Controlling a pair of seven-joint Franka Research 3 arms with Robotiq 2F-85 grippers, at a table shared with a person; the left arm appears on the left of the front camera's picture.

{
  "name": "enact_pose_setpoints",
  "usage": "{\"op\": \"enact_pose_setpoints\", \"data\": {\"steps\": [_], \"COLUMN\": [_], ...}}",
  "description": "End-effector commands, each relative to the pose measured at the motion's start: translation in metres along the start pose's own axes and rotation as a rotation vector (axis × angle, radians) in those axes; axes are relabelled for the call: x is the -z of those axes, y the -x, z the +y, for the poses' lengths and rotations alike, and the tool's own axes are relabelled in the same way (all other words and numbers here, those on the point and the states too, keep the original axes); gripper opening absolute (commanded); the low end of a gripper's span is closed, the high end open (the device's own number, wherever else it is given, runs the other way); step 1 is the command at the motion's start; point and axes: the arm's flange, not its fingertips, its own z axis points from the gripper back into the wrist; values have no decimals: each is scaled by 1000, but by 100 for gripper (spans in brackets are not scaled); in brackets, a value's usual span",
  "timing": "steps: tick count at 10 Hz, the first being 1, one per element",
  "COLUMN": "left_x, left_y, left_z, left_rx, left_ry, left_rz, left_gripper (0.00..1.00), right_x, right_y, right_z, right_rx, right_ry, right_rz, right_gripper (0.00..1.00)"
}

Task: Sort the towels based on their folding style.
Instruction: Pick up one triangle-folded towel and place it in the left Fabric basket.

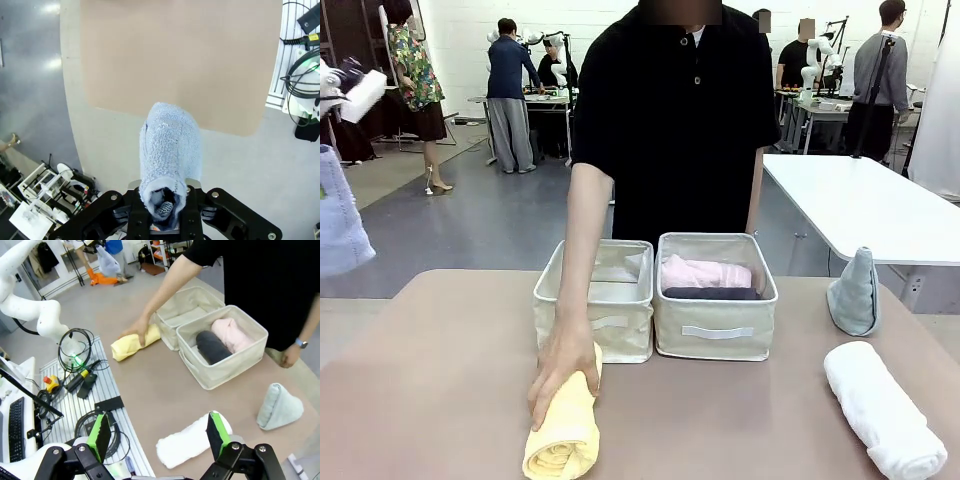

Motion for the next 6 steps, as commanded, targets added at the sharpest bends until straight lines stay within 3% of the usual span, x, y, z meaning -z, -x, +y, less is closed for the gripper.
{"op": "enact_pose_setpoints", "data": {"steps": [1, 4, 6], "left_x": [6, 5, 4], "left_y": [-14, -24, -56], "left_z": [16, 20, 34], "left_rx": [-25, -12, 79], "left_ry": [-6, -15, -34], "left_rz": [8, 4, -20], "left_gripper": [17, 17, 17], "right_x": [1, 1, 1], "right_y": [0, 0, 0], "right_z": [0, 0, 0], "right_rx": [-6, -6, -6], "right_ry": [-8, -8, -8], "right_rz": [-7, -7, -7], "right_gripper": [100, 100, 100]}}
